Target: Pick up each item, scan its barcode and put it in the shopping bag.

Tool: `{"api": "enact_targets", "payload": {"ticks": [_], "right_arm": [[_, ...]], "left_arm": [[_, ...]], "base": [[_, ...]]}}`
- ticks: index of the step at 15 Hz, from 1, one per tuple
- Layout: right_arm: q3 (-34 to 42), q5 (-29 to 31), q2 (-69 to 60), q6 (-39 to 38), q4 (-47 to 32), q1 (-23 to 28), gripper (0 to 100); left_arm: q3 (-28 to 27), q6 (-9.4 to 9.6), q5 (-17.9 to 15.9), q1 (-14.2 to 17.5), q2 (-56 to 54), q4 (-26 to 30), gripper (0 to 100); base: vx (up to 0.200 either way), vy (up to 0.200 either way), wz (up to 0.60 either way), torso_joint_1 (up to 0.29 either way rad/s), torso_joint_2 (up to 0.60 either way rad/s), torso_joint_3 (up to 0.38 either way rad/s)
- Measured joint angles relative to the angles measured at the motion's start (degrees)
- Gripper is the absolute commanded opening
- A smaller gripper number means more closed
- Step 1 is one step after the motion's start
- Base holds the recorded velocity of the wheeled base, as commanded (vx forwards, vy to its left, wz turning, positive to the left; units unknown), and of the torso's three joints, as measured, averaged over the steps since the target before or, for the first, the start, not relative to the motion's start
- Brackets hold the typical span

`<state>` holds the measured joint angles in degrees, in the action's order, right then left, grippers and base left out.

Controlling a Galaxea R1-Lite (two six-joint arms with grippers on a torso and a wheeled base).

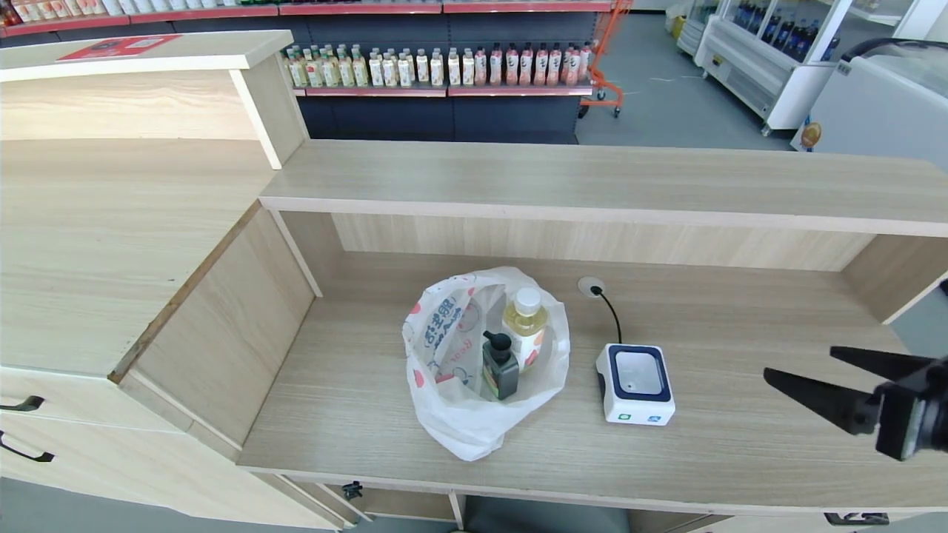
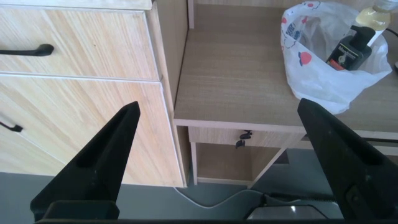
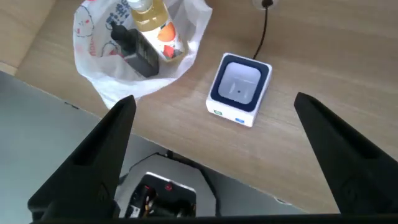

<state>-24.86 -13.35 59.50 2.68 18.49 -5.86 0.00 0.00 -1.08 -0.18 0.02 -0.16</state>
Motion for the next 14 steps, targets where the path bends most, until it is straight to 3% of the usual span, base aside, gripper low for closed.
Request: {"api": "enact_targets", "payload": {"ticks": [3, 10, 14], "right_arm": [[8.05, 4.33, -14.54, 0.07, -4.29, 1.1, 100], [21.8, -0.5, -42.8, 1.08, -9.96, 6.27, 100], [24.64, 0.22, -52.68, 0.9, -15.79, 8.25, 100]], "left_arm": [[0.0, 0.0, 0.02, 0.0, 0.0, 0.0, 100], [0.0, 0.0, 0.02, 0.0, 0.0, 0.0, 100], [0.0, 0.0, 0.02, 0.0, 0.0, 0.0, 100]], "base": [[0.0, 0.0, 0.0, 0.0, 0.0, 0.0], [0.0, 0.0, 0.0, 0.0, 0.0, 0.0], [0.0, 0.0, 0.0, 0.0, 0.0, 0.0]]}}
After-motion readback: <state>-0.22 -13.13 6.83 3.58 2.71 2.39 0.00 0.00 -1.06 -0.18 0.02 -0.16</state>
